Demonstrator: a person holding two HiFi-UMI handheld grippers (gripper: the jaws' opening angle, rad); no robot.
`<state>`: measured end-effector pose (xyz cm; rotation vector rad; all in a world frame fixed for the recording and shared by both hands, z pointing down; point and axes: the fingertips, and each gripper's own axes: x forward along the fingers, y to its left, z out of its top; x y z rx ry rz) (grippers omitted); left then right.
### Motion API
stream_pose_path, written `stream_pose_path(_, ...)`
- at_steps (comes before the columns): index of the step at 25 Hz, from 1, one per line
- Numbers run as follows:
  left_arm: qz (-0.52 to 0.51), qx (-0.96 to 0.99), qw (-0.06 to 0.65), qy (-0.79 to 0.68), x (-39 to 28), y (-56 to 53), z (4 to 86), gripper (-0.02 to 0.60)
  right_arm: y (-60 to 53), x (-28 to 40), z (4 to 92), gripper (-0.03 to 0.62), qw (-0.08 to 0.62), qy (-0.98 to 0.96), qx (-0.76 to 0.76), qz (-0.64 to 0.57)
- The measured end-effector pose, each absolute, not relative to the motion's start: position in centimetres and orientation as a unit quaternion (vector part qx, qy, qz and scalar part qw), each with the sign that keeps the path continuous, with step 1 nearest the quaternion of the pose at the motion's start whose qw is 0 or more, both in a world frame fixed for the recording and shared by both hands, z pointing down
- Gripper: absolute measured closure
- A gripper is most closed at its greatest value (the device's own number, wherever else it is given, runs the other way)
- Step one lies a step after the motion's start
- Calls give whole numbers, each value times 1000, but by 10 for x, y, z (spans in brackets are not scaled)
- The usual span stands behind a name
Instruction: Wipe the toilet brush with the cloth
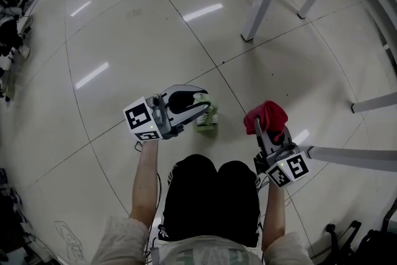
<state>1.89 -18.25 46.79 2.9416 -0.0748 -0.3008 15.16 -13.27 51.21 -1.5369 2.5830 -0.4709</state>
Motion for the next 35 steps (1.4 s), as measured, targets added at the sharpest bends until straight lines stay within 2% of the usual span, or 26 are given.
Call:
stream_pose_path(7, -109, 985, 127, -40, 16, -183, 489, 476, -132, 144, 520, 563, 47, 849, -500, -163)
stream_pose_path(13, -124, 982, 105, -97, 8, -193, 465, 471, -135, 144, 515, 563, 50, 851, -498, -160)
stream_pose_path(16, -171, 966, 79, -178, -17, -204, 433, 472, -141, 142, 503, 563, 61, 851, -498, -152)
stream_pose_path(21, -264, 885, 99, -370, -93, -228, 405, 476, -165, 138, 484, 563, 77, 832, -530, -145)
stream_pose_path(23, -241, 873, 82, -416, -107, -227, 411, 479, -175, 135, 481, 563, 91, 817, -549, -152)
stream_pose_path(26, -184, 867, 58, -460, -114, -222, 428, 577, -183, 124, 483, 563, 102, 807, -561, -156)
stream_pose_path(32, -158, 864, 49, -475, -112, -224, 444, 577, -203, 114, 485, 563, 97, 799, -574, -150)
stream_pose_path(35, -158, 861, 43, -481, -110, -229, 414, 577, -213, 120, 448, 563, 105, 794, -578, -153)
